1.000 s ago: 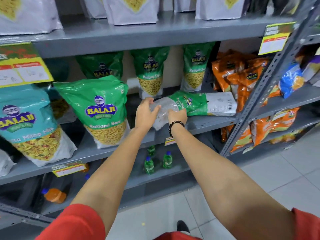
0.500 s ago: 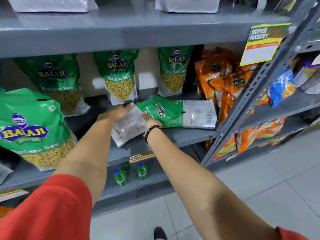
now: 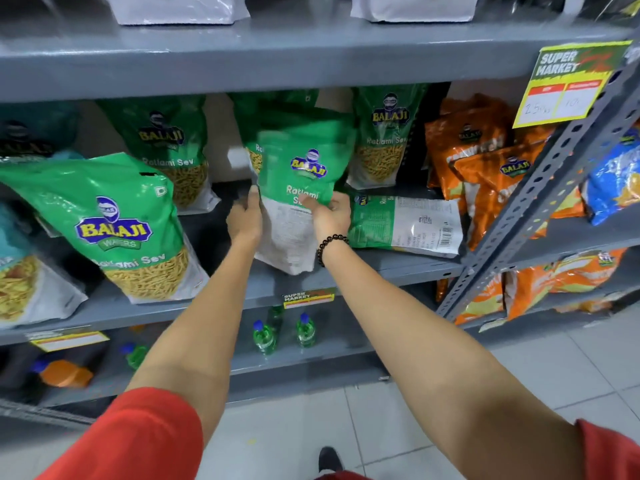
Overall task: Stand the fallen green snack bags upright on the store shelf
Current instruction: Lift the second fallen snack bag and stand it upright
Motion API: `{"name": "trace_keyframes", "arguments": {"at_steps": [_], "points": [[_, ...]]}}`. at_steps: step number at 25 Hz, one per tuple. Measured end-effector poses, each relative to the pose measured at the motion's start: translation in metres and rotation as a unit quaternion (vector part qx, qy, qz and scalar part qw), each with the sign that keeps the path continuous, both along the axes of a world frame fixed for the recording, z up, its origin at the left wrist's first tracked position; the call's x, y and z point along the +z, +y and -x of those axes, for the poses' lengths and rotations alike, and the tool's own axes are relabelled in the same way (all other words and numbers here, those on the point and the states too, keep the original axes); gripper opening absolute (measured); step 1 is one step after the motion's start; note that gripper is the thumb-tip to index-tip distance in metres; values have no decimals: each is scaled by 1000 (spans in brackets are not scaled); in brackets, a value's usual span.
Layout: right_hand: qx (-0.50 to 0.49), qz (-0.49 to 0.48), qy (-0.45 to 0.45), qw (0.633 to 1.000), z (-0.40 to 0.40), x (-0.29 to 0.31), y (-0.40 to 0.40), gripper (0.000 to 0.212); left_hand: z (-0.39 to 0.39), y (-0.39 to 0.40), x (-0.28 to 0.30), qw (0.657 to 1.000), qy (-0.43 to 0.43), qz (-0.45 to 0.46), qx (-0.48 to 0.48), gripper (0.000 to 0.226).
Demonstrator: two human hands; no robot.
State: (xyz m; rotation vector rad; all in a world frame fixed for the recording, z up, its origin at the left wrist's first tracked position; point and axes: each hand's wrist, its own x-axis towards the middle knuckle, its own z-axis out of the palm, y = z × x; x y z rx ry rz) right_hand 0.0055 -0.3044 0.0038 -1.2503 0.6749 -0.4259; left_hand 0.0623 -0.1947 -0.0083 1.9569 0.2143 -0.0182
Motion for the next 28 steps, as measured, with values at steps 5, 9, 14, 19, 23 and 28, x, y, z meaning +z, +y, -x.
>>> {"name": "trace_keyframes", "arguments": {"at_steps": [5, 9, 14, 19, 23, 28], "points": [[54, 152, 89, 983, 15, -4, -6, 65, 20, 10, -1, 988, -11, 90, 121, 59], [52, 272, 134, 951, 40, -21, 15, 36, 12, 7, 13, 970, 94, 221, 39, 69], [200, 236, 130, 942, 43, -25, 25, 87, 19, 17, 2, 985, 50, 119, 111, 67], [151, 285, 98, 942, 41, -28, 28, 101, 26, 18, -8, 986, 82, 132, 58, 73], [157, 267, 69, 948, 38, -29, 16, 103, 34, 26, -19, 990, 15, 114, 87, 67], [132, 165, 77, 974, 37, -33, -25, 84, 21, 39, -18, 982, 19, 189, -2, 44]]}}
